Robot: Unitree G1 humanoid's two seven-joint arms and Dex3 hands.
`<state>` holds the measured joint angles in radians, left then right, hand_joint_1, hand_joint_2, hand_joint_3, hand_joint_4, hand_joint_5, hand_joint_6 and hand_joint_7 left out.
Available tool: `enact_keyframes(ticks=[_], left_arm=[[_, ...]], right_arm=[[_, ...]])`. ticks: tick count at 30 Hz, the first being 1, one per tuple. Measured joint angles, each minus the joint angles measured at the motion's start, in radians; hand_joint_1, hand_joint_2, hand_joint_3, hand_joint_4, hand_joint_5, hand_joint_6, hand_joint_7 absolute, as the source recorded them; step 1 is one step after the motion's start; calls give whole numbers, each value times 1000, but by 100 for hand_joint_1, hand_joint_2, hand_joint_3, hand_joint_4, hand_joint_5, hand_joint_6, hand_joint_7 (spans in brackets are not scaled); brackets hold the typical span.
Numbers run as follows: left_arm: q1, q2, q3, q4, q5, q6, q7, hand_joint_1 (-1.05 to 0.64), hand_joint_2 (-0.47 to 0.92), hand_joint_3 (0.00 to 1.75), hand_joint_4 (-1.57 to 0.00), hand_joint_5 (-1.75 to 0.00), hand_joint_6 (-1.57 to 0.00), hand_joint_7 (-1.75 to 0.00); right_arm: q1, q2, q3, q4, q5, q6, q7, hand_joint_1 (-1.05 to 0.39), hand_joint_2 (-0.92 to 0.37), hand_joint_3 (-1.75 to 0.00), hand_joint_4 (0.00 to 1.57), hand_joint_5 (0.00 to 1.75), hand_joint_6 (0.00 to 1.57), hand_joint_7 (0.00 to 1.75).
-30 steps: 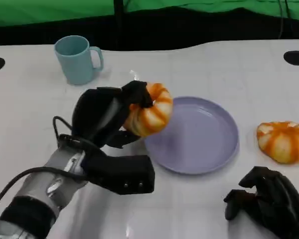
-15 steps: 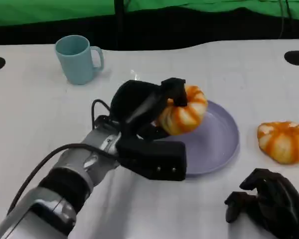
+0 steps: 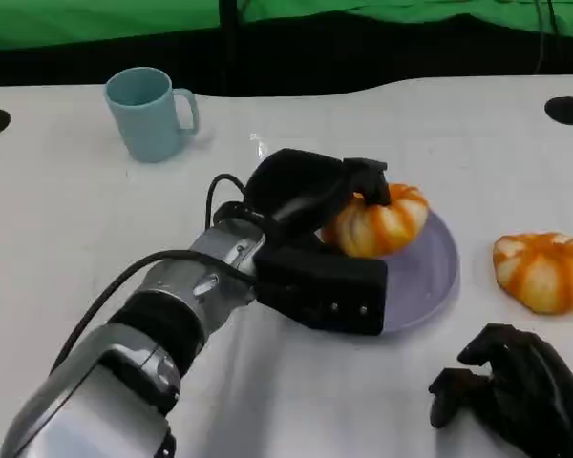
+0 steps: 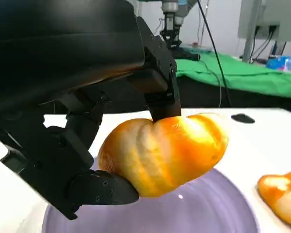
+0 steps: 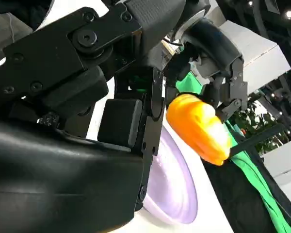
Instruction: Grasp the bread from the table and place it into the plate.
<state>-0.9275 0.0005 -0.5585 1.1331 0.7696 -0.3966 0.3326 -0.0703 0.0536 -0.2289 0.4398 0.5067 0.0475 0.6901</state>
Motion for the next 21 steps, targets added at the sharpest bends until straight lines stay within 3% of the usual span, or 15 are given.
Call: enact_keyframes(ticks=[1,2,5,6,8,9,11,12,15,21], left_arm=[[-2,-1,-2,6,-1,0,-10,-37,89,44,-61,-175,-62,-58],[-6,-2,-5,12,-1,1,-34,-41,91,38,-55,-174,-59,-43],[-18,-1,-23,25,1,5,-84,-44,92,33,-50,-174,-58,-26],[-19,-1,-27,25,1,5,-85,-60,92,30,-43,-139,-45,-18],[-26,0,-35,26,2,8,-113,-69,92,29,-42,-117,-38,-13],[-30,1,-38,26,3,10,-127,-81,92,31,-34,-91,-31,-8],[-44,5,-48,23,4,27,-182,-87,92,32,-33,-73,-27,-5],[-50,7,-52,20,5,39,-209,-96,92,36,-25,-63,-22,-3],[-68,17,-68,-4,11,75,-290,-104,92,39,-17,-54,-19,-1],[-82,39,-77,-83,11,98,-395,-105,92,42,-19,-51,-21,-2]], right_arm=[[1,0,1,-1,0,0,0,-105,-77,-1,155,77,157,35],[3,1,3,-2,0,0,0,-104,-77,-1,155,77,157,35],[3,1,11,-6,0,0,0,-104,-77,-1,154,77,157,34],[4,1,13,-7,0,0,0,-104,-77,0,154,77,157,34],[4,1,15,-7,0,0,0,-104,-77,0,154,76,157,33],[4,1,15,-7,1,0,1,-104,-76,0,155,76,157,34],[4,2,16,-7,3,0,1,-105,-76,0,155,76,157,35],[4,3,16,-8,3,0,1,-105,-76,0,155,76,157,35],[5,4,17,-8,3,0,1,-105,-76,0,155,76,157,35],[5,5,17,-8,3,0,-4,-105,-77,-1,155,76,156,35]])
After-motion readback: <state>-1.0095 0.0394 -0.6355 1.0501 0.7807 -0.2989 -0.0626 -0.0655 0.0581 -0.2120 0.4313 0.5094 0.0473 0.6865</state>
